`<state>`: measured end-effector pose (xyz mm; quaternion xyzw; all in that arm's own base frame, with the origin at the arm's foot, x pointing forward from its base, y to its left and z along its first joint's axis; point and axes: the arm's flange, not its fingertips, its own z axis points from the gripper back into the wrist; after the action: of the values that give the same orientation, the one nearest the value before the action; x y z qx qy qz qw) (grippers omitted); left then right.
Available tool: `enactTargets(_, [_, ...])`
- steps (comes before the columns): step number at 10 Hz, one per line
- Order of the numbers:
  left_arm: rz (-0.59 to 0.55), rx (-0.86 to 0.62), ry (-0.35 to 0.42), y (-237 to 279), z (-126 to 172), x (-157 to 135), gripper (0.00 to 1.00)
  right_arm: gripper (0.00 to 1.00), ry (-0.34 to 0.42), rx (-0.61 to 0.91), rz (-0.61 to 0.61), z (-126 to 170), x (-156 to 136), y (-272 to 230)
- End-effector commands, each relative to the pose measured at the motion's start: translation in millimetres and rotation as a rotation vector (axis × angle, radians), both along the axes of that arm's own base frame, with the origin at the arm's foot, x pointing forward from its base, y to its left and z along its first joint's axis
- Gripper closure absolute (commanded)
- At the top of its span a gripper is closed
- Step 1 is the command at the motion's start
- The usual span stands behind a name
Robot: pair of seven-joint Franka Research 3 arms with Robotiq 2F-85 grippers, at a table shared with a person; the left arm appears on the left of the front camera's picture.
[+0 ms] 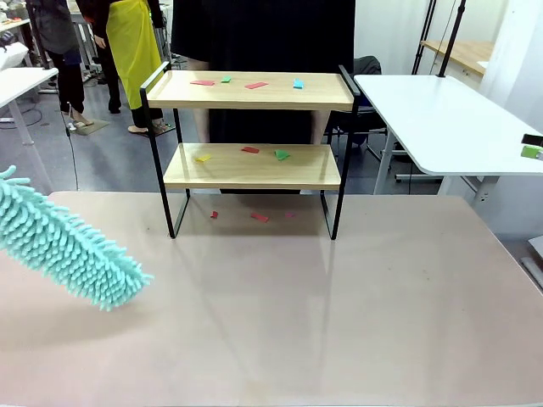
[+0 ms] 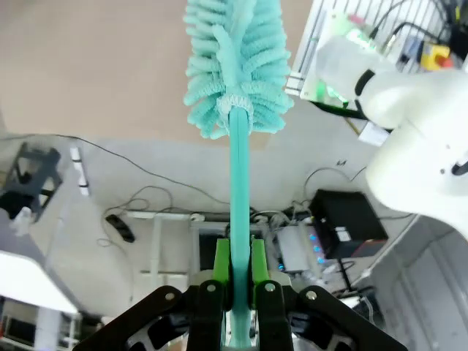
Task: Clean the shelf.
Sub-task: Clean the specific section of the Shelf indicated by the human with the Duster.
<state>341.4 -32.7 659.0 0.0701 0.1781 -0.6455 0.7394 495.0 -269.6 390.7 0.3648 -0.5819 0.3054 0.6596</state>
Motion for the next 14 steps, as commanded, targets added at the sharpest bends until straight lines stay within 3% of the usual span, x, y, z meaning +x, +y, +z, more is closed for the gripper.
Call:
enactTargets(1, [-0.096, 0.006, -0.056, -6.4, -8.1, -10.0, 0.87, 0.0, -0.004, -0.003, 0.002, 2.4, 0.7, 1.6])
enactTargets(3, [-0.028, -0.039, -0.157, -23.7, -10.1, -2.0, 0.87, 0.0, -0.004, -0.003, 0.002, 2.4, 0.7, 1.6])
enactTargets(4, [-0.083, -0.003, -0.041, -16.0, -2.8, -8.6, 0.87, 0.0, -0.004, -0.003, 0.002, 2.4, 0.7, 1.6])
enactTargets(14, [-0.083, -0.003, -0.041, -16.0, -2.8, -8.6, 0.87, 0.0, -0.004, -0.003, 0.002, 2.4, 0.7, 1.6])
